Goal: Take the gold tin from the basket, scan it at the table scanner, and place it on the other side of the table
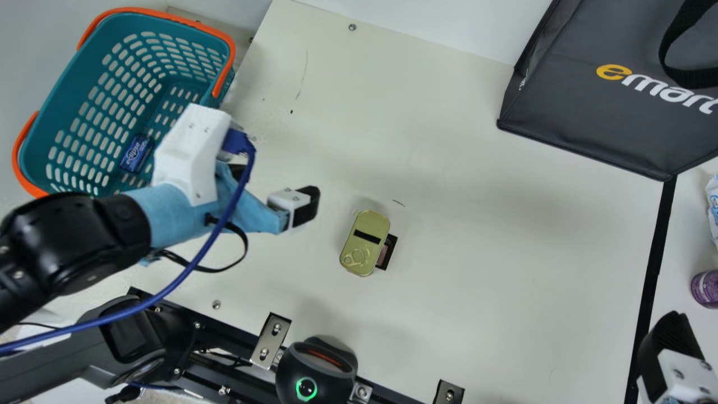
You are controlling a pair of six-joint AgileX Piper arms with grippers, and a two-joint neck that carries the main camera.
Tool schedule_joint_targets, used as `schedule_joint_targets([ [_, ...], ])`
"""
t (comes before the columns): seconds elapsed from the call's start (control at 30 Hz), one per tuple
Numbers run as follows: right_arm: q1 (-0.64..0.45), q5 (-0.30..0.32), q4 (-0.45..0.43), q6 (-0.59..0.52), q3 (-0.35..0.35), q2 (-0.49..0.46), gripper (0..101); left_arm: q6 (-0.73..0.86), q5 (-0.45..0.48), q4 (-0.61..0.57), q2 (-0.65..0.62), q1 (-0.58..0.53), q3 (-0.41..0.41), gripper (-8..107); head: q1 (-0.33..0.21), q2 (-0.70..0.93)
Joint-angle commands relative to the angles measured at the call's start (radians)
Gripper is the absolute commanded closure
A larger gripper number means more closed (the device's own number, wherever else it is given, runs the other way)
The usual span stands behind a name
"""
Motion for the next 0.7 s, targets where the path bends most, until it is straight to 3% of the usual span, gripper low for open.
schedule_joint_targets([
  [0.0,0.000,0.000,0.000,0.000,0.000,0.000,6,0.016,0.041,0.007,-0.016,0.021,-0.030,9,-0.029,0.002],
  [0.13,0.000,0.000,0.000,0.000,0.000,0.000,6,0.043,0.094,0.020,-0.043,0.057,-0.081,9,-0.029,0.002],
  [0.33,0.000,0.002,0.000,0.000,0.000,0.000,6,0.042,0.094,0.020,-0.042,0.057,-0.081,9,-0.029,0.002],
  [0.67,0.000,0.002,0.000,0.000,0.000,0.000,6,0.042,0.096,0.020,-0.042,0.057,-0.081,9,-0.029,-0.231],
])
